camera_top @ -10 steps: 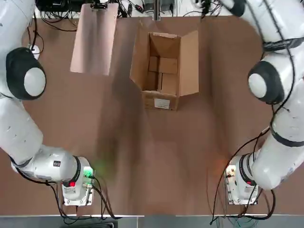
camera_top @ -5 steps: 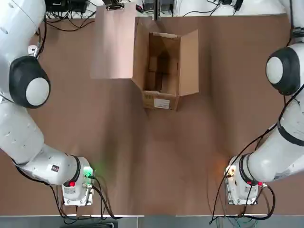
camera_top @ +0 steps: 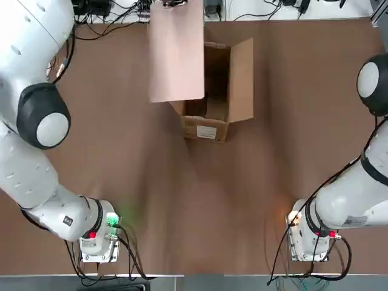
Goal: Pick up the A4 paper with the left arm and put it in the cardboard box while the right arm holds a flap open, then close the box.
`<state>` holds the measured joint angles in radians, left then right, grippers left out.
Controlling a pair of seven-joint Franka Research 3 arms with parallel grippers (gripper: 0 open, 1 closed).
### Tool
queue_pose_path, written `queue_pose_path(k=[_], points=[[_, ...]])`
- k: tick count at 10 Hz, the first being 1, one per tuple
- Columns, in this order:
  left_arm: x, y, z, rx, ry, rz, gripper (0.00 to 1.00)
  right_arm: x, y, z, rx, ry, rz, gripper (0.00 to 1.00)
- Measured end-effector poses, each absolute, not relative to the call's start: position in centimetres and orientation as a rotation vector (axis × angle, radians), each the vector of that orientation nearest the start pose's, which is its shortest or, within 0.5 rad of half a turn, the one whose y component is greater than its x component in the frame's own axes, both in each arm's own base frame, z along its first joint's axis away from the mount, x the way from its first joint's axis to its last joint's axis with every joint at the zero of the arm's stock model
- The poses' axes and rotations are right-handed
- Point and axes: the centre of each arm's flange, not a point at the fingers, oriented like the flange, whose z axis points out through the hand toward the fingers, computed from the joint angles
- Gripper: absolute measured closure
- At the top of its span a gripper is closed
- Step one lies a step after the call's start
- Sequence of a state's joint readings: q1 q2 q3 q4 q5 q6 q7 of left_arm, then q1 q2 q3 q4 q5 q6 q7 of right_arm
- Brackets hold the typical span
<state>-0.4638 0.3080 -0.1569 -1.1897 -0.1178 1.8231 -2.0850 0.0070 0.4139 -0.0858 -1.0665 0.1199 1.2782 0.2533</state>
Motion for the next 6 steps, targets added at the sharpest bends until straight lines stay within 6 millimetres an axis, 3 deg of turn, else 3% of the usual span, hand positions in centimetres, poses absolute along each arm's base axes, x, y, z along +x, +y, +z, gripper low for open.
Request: queue_pose_path(k=[2,6], points=[[55.7,-40.1,63.8,-2.632,-2.404,0.152,0.71,64.1,-1.8,57.7,-3.042,0.359,0.344,0.00],[56.8,-45.0,58.7,-2.712,-2.409,0.166,0.71,63.7,-2.3,57.5,-3.053,0.311,0.359,0.00]])
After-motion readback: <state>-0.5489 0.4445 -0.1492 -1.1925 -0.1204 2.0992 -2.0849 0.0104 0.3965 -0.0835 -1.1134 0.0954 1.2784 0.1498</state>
